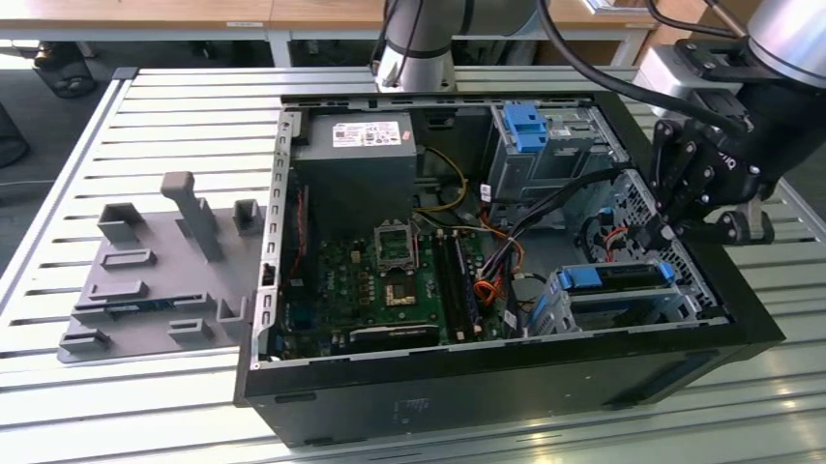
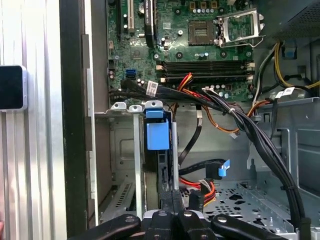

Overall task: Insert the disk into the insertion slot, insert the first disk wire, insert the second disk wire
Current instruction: 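Insert the first disk wire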

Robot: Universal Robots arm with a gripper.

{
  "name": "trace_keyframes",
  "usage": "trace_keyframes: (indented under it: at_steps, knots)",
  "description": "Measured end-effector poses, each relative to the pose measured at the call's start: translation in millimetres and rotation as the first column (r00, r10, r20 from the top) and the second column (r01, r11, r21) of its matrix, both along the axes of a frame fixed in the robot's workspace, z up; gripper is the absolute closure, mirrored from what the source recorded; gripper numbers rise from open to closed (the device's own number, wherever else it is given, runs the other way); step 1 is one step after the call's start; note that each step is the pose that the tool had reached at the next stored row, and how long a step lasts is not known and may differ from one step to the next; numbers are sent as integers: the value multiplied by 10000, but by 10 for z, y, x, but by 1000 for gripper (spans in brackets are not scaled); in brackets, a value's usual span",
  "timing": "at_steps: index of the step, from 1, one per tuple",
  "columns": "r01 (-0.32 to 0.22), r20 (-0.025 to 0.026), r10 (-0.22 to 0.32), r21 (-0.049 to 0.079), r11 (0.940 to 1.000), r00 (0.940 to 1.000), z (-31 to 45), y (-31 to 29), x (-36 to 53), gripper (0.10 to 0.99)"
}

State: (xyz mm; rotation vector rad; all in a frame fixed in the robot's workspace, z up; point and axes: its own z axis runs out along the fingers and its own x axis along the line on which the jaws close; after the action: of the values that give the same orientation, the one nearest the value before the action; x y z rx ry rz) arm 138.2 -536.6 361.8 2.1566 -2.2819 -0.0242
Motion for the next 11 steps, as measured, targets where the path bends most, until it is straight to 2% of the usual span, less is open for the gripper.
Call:
trace_keyframes:
  at_steps: [5, 9, 10, 11]
  knots:
    - [303, 0, -303, -3, 9995, 9995, 0, 34, 3, 965]
    - [475, 0, -475, -3, 9989, 9989, -3, 83, 3, 965]
    - [510, 0, -510, -2, 9987, 9987, -4, 96, 4, 953]
    - [547, 1, -547, -6, 9985, 9985, -4, 105, 4, 894]
